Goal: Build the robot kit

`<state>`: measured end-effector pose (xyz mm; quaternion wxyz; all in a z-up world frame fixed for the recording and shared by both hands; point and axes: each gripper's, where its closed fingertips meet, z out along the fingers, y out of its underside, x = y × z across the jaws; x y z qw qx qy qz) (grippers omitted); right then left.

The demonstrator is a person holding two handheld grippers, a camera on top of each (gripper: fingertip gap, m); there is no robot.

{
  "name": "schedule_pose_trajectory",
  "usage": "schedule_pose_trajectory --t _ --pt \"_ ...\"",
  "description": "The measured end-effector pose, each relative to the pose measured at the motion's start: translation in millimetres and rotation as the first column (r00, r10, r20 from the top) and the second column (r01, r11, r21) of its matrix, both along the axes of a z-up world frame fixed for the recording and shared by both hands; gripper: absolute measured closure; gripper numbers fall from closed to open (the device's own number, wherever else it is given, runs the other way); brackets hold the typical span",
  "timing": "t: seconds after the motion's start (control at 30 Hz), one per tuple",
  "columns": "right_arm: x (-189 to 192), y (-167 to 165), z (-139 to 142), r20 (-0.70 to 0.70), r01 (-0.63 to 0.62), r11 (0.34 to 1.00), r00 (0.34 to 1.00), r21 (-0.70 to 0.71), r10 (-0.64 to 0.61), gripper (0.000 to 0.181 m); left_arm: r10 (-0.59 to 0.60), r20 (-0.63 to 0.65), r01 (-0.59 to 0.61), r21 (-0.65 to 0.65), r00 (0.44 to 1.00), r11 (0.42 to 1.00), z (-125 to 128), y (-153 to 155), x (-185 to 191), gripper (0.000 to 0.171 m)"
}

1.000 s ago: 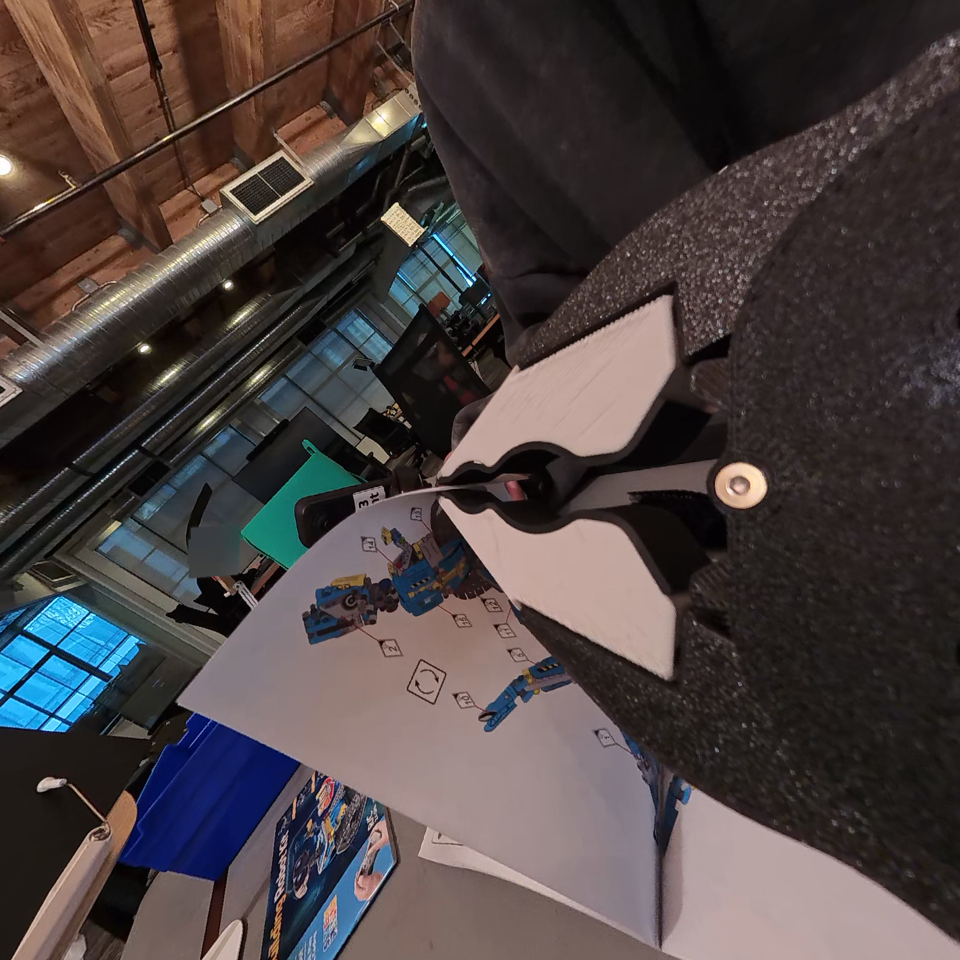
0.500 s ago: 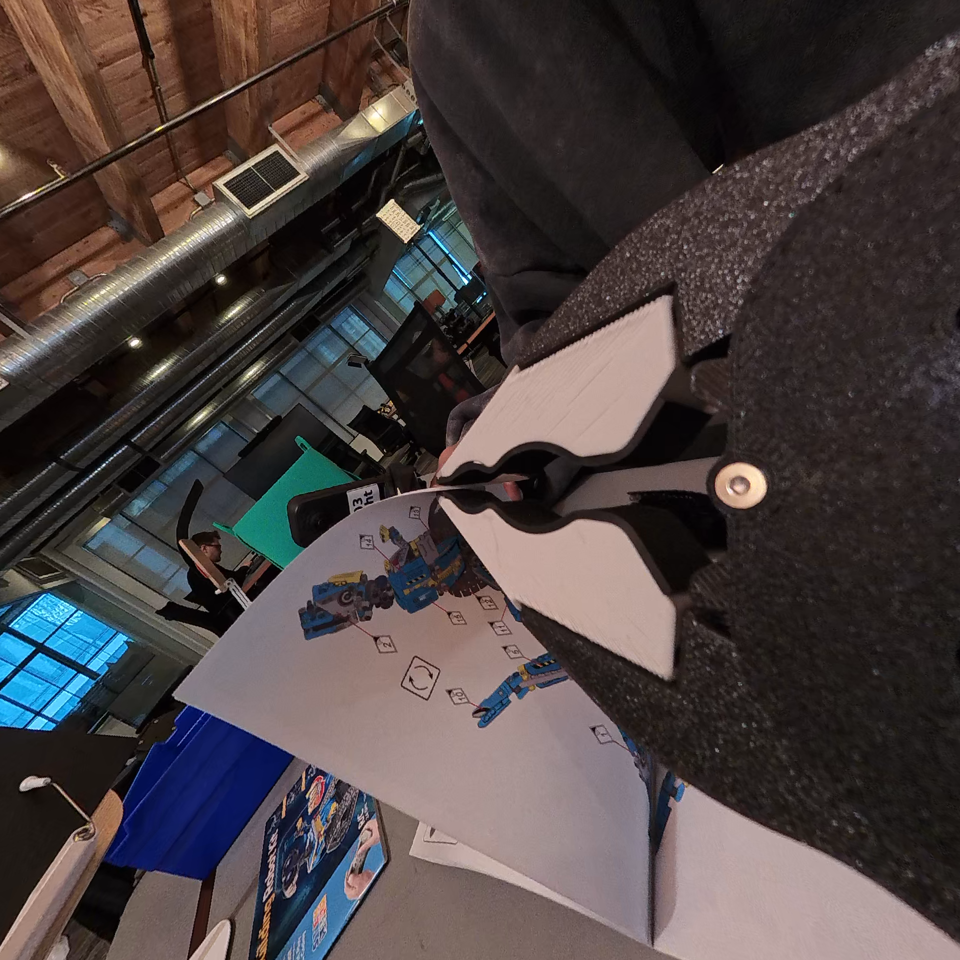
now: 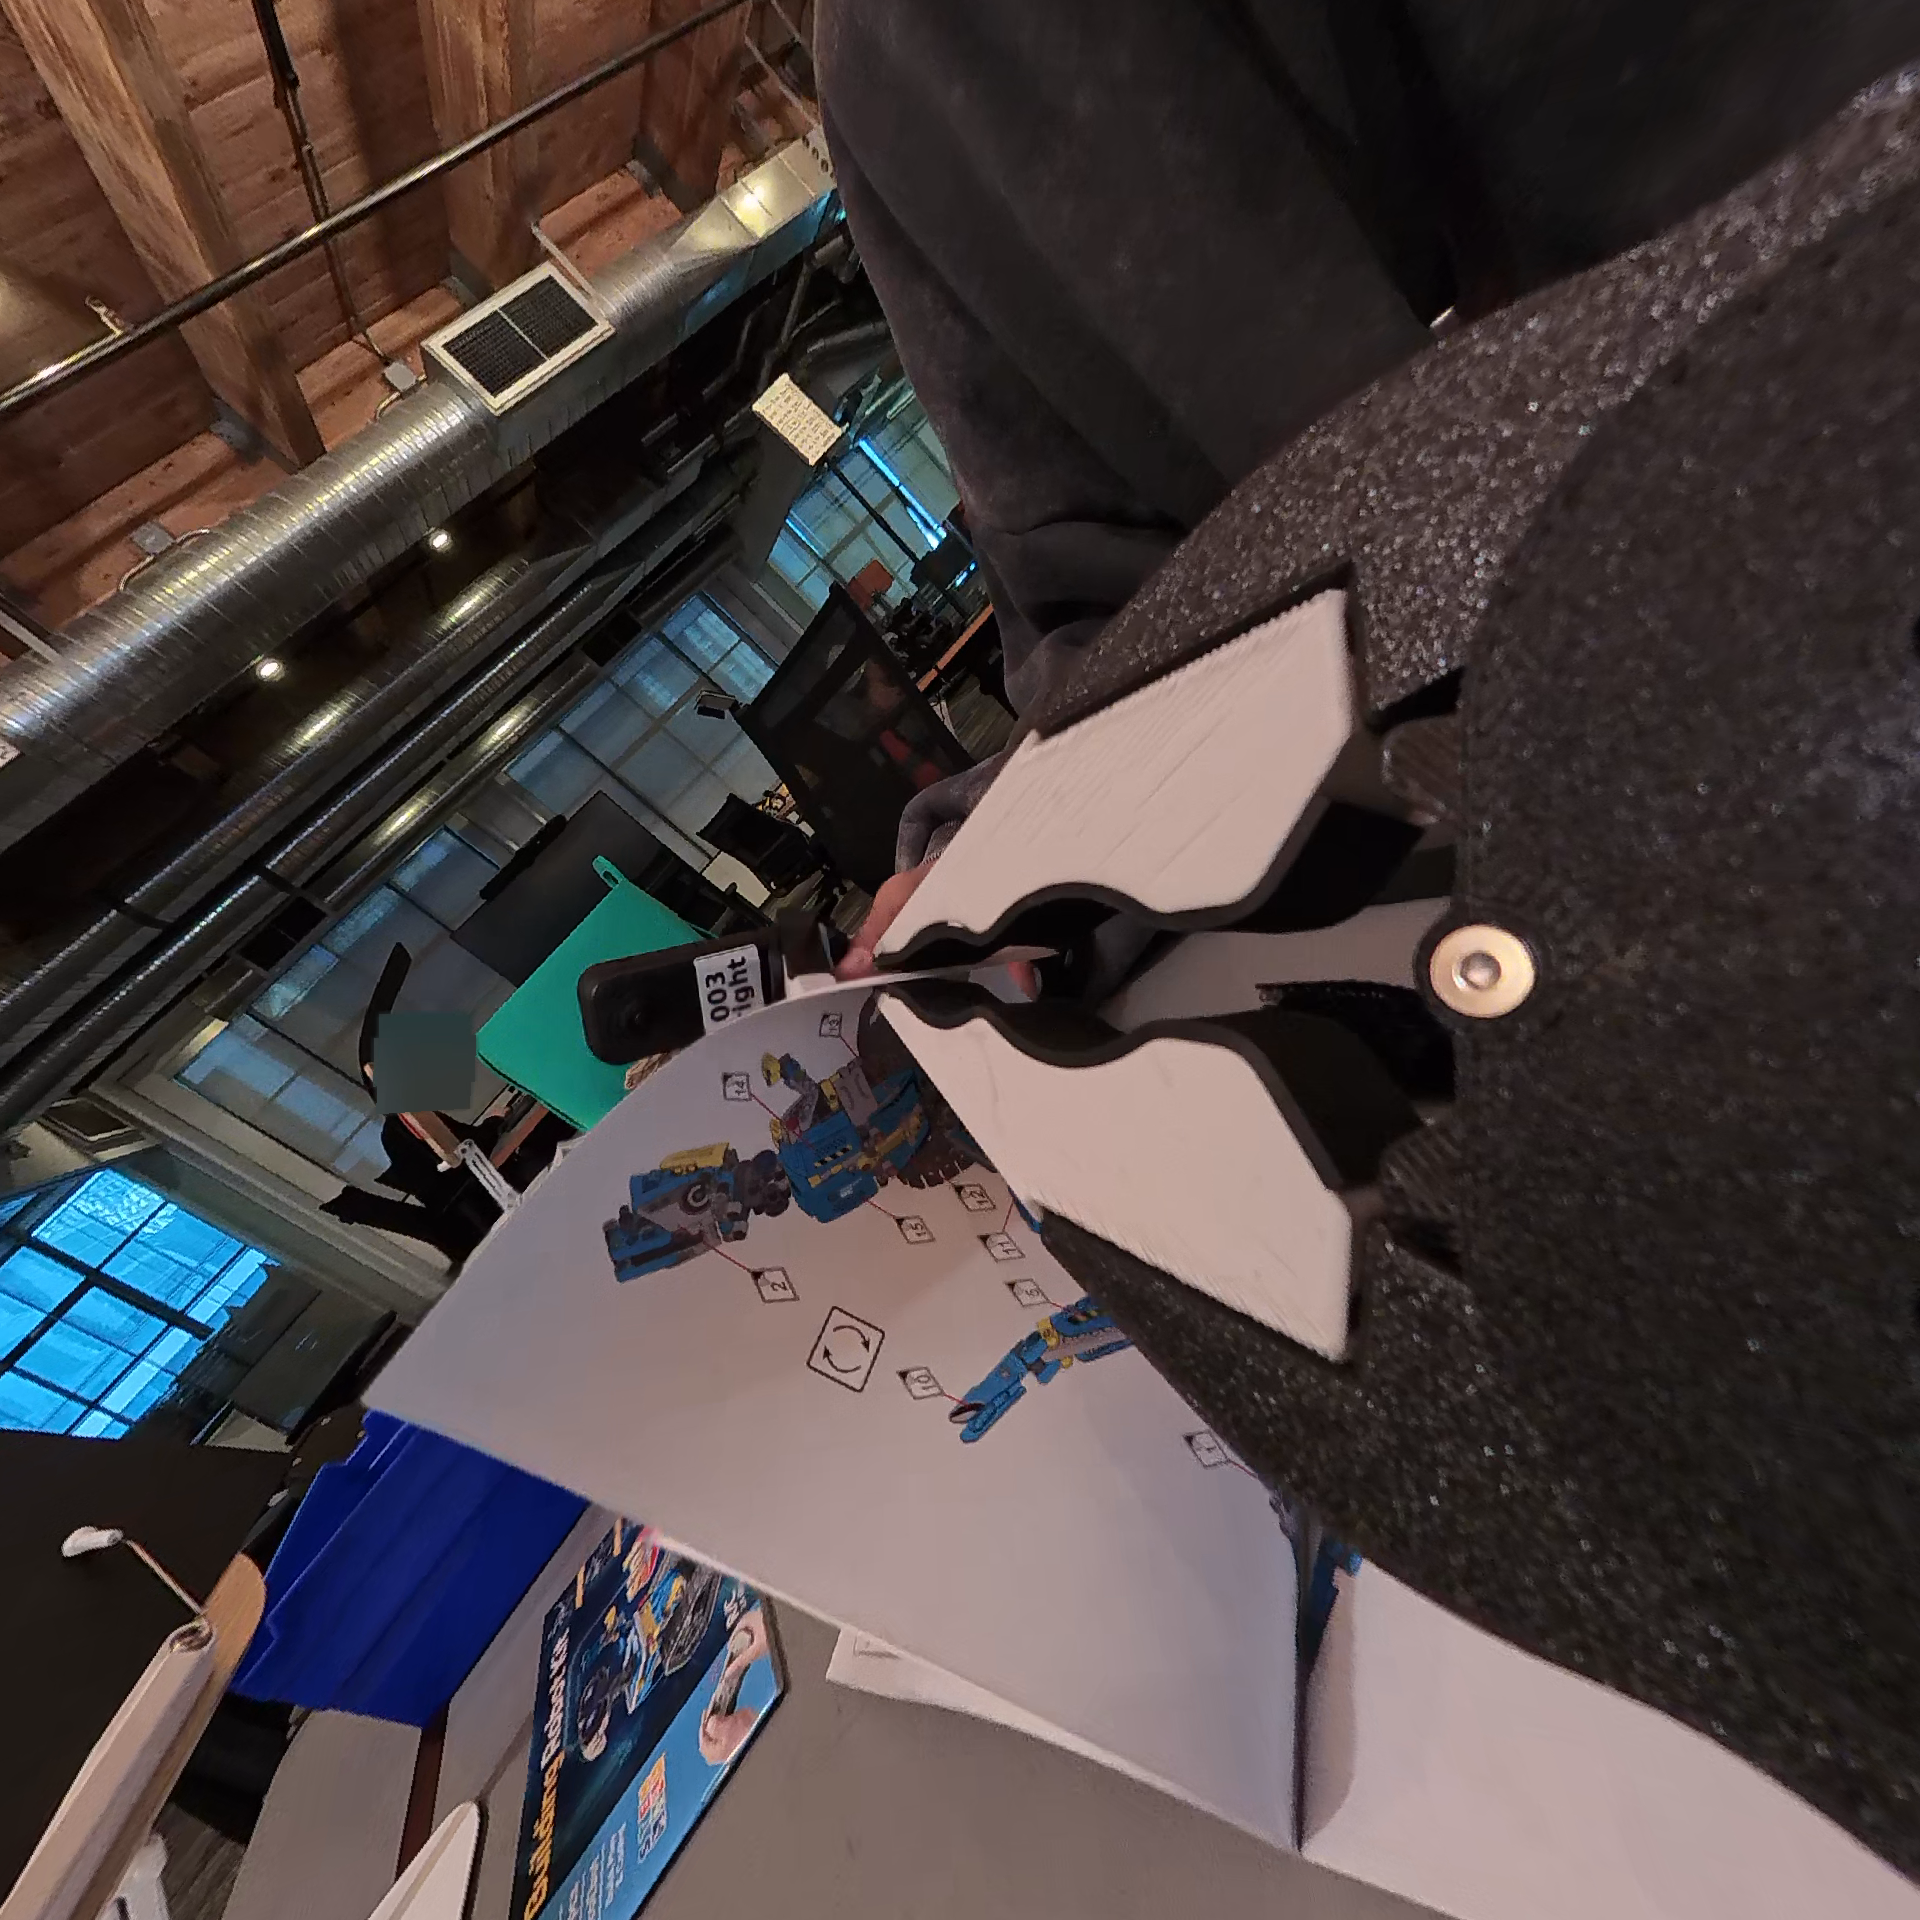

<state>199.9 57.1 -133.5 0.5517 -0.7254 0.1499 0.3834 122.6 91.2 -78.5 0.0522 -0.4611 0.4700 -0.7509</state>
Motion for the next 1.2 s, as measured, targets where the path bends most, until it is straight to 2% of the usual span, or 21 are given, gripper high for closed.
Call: schedule_pose_trajectory --t 0.13,0.27,0.4,0.53,0.67,0.77,0.87,0.97,1.1,1.2 --pt "10 -1 9 -0.022 0.051 0.998 0.998 0.043 -0.05 0.136 0.024 0.008 -0.024 -0.004 1.0 1.0 2 5 2 0.171" --pt "19 -6 28 0.01 0.11 0.985 0.994 0.133 -0.113 0.129 0.035 0.008 -0.035 0.001 0.999 0.999 2 6 2 0.171" --pt "32 -16 53 0.227 0.229 0.935 0.928 0.272 -0.294 0.12 0.043 0.011 -0.043 -0.017 0.999 0.999 5 7 3 0.17" --pt "19 -19 64 0.37 0.203 0.921 0.87 0.332 -0.325 0.12 0.022 0.019 -0.022 -0.004 1.0 1.0 7 4 -2 0.171" --pt "0 -12 46 0.454 0.107 0.964 0.866 0.242 -0.21 0.13 -0.038 0.024 0.038 0.03 0.999 0.999 8 -1 -21 0.171" --pt "-34 -4 10 0.55 -0.055 0.996 0.835 0.068 0.008 0.13 -0.014 0.001 0.014 0.049 1.0 0.999 6 8 -40 0.171" --pt "-90 -2 -9 0.545 -0.258 0.966 0.808 -0.017 0.225 0.116 0.046 -0.012 -0.045 0.047 0.999 0.998 4 17 -56 0.171" --pt "-115 8 -9 0.613 -0.275 0.962 0.759 -0.006 0.221 0.11 0.059 -0.023 -0.058 0.055 0.998 0.997 0 11 -63 0.171" --pt "-129 24 -6 0.67 -0.242 0.97 0.722 0.014 0.171 0.116 0.078 -0.062 -0.069 0.125 0.995 0.99 -12 8 -71 0.171" --pt "-138 31 -10 0.729 -0.215 0.977 0.67 0.009 0.14 0.118 0.091 -0.042 -0.087 0.072 0.995 0.994 -6 12 -72 0.171"
